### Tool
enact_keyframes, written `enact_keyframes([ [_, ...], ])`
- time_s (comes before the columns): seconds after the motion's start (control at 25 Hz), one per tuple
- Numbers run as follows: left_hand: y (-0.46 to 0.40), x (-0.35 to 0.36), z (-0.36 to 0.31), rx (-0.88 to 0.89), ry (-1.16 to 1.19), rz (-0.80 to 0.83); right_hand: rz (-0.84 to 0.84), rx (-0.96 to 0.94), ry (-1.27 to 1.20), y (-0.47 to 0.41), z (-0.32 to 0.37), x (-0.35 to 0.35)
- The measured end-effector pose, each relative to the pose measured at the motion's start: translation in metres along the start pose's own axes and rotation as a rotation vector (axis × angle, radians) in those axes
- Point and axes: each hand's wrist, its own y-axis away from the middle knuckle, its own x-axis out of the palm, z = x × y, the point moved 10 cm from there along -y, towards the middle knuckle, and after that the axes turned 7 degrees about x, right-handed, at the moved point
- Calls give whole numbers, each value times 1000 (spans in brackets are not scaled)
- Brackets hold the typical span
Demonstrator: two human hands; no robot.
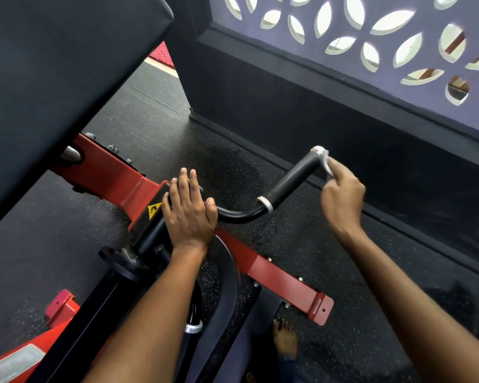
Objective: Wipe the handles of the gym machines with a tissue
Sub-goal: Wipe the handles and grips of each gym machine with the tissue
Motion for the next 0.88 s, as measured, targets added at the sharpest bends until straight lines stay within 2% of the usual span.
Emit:
enact_keyframes([
  [0.12, 1, 0, 0, 3, -10, -9, 129, -392, 369, 10, 7, 43],
  [0.2, 0, 0, -1, 1, -9, -4, 291, -763, 589, 51, 6, 77],
  [0.24, 0, 0, -2, 0, -4, 5, 349, -920, 677, 66, 2, 86],
  [0.28, -1, 1, -2, -1, 1, 13, 366, -992, 696, 66, 4, 85],
  [0.4, -1, 2, -2, 5, 6, 36, 211, -760, 686, 24, 11, 63],
  [0.44, 0, 2, -2, 4, 11, 51, 161, -763, 742, 22, 14, 62],
  [0.52, 3, 6, -3, 2, 22, 107, 203, -808, 862, 25, 11, 65],
  [0.64, 6, 10, -4, -6, 12, 232, 147, -682, 824, 30, 23, 47],
  [0.72, 10, 3, -3, -63, 74, 296, 92, -692, 898, 42, 39, 41],
  [0.88, 25, -56, -19, -43, 147, 220, 58, -795, 1031, 73, 73, 29],
])
